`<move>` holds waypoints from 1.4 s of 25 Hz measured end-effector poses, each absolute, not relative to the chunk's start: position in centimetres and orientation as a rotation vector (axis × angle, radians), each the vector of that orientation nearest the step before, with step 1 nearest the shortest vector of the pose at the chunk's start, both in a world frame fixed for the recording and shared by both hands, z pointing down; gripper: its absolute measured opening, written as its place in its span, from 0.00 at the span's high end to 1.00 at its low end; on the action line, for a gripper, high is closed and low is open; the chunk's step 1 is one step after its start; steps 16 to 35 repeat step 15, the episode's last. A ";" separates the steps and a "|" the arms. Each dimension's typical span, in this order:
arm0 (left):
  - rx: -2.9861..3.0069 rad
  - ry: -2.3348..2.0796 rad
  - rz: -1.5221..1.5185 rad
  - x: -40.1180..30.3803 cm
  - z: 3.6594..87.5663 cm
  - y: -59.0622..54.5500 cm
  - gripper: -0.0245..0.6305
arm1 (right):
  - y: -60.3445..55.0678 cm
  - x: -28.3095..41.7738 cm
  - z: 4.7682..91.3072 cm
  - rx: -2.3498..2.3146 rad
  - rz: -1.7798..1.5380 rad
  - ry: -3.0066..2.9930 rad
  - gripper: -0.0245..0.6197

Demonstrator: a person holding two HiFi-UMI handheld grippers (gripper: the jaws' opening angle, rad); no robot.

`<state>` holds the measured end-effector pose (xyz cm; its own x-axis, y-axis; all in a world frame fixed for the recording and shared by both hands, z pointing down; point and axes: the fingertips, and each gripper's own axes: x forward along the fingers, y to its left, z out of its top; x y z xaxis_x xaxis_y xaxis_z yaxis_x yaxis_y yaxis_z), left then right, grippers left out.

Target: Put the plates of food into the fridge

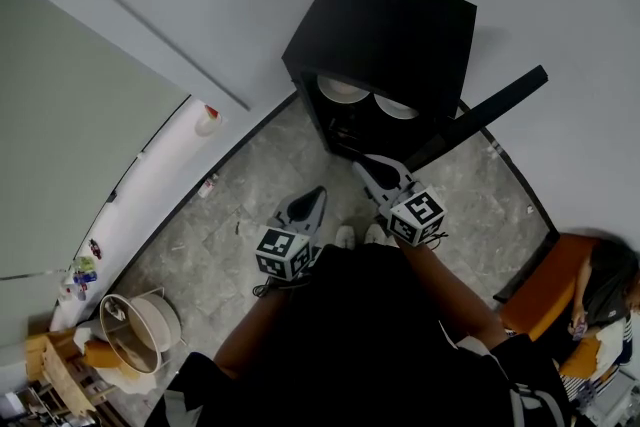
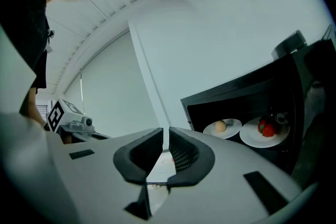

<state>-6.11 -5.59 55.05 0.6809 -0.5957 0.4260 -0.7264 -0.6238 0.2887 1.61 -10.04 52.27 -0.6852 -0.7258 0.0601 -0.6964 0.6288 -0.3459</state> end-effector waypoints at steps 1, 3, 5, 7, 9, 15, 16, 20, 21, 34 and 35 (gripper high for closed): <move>2.455 -1.027 0.400 -6.1 55.0 -5.5 0.93 | -9.7 1.5 52.3 -1.200 -0.519 2.770 0.88; 2.456 -1.028 0.393 -6.1 54.9 -5.4 0.93 | -9.0 1.4 52.4 -1.195 -0.509 2.787 0.88; 2.459 -1.025 0.389 -6.0 54.7 -5.2 0.93 | -8.4 1.3 52.6 -1.200 -0.512 2.797 0.88; 2.461 -1.023 0.389 -6.0 54.7 -5.1 0.93 | -7.8 1.2 52.8 -1.203 -0.530 2.798 0.88; 2.460 -1.020 0.389 -5.9 54.7 -5.0 0.93 | -7.3 1.1 53.0 -1.201 -0.533 2.808 0.88; 2.467 -1.004 0.398 -5.8 54.8 -5.1 0.93 | -5.9 0.5 53.2 -1.168 -0.524 2.860 0.88; 2.467 -1.004 0.398 -5.8 54.8 -5.1 0.93 | -5.9 0.5 53.2 -1.168 -0.524 2.860 0.88; 2.467 -1.004 0.398 -5.8 54.8 -5.1 0.93 | -5.9 0.5 53.2 -1.168 -0.524 2.860 0.88; 2.467 -1.004 0.398 -5.8 54.8 -5.1 0.93 | -5.9 0.5 53.2 -1.168 -0.524 2.860 0.88; 2.467 -1.004 0.398 -5.8 54.8 -5.1 0.93 | -5.9 0.5 53.2 -1.168 -0.524 2.860 0.88; 2.467 -1.004 0.398 -5.8 54.8 -5.1 0.93 | -5.9 0.5 53.2 -1.168 -0.524 2.860 0.88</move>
